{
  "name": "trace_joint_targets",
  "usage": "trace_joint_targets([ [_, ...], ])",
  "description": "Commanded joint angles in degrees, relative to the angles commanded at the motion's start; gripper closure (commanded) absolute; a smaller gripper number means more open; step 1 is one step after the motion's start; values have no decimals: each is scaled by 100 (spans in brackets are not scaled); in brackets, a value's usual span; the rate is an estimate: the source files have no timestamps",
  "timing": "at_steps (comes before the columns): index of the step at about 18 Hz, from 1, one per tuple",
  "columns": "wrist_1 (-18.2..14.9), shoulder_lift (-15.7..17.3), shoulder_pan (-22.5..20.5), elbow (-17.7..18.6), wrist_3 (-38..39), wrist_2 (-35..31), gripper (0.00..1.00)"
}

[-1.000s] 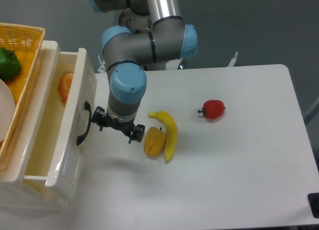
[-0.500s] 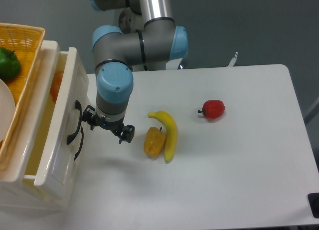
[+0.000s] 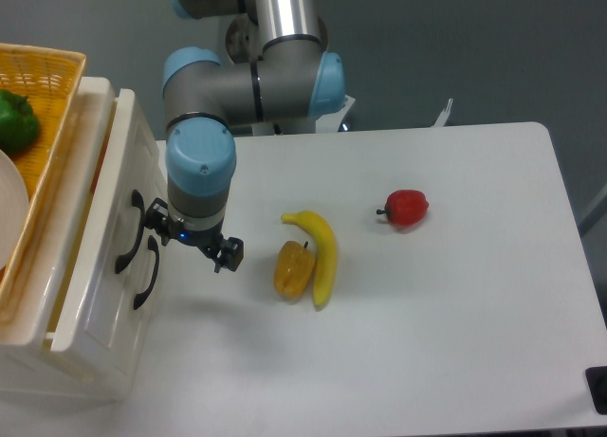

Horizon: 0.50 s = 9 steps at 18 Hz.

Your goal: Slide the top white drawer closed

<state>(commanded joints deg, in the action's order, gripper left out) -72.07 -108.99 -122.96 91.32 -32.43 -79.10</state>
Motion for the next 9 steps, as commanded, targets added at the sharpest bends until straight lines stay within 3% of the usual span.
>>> trace_joint_targets([
  [9,-9,9,53,0,9,9,0],
])
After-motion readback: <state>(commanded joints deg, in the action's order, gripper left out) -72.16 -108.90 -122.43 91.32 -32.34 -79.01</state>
